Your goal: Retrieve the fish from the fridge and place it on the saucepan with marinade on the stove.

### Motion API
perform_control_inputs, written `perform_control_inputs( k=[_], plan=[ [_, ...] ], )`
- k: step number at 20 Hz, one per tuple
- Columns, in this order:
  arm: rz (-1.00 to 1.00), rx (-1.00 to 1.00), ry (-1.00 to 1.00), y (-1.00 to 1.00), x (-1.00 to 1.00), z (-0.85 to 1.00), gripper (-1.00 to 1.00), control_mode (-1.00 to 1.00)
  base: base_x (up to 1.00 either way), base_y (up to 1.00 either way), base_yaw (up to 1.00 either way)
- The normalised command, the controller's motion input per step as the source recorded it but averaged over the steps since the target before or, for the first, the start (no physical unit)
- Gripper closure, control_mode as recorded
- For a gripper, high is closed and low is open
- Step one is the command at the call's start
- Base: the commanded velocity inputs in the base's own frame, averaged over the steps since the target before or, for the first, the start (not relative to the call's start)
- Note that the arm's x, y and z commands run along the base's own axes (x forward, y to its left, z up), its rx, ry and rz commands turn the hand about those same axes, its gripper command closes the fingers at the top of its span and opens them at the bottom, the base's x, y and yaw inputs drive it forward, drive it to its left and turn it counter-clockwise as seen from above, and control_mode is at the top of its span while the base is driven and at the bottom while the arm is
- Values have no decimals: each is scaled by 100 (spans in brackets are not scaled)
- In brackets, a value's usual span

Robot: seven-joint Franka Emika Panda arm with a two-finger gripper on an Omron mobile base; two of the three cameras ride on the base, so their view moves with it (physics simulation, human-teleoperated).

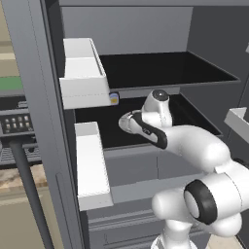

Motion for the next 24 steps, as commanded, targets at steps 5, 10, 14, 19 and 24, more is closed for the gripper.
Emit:
perform_control_inputs(
  k=[5,10,14,19,24],
  plan=[
    [0,0,0,10,27,-13,-100,-100,0,0,0],
    [0,0,0,10,28,-9,-100,-100,0,0,0],
    [0,0,1,5,20,-12,-100,-100,0,0,0],
    [0,0,3,1,12,-13,100,-100,0,0,0],
    [0,0,4,0,7,-6,100,-100,0,0,0]
  ],
)
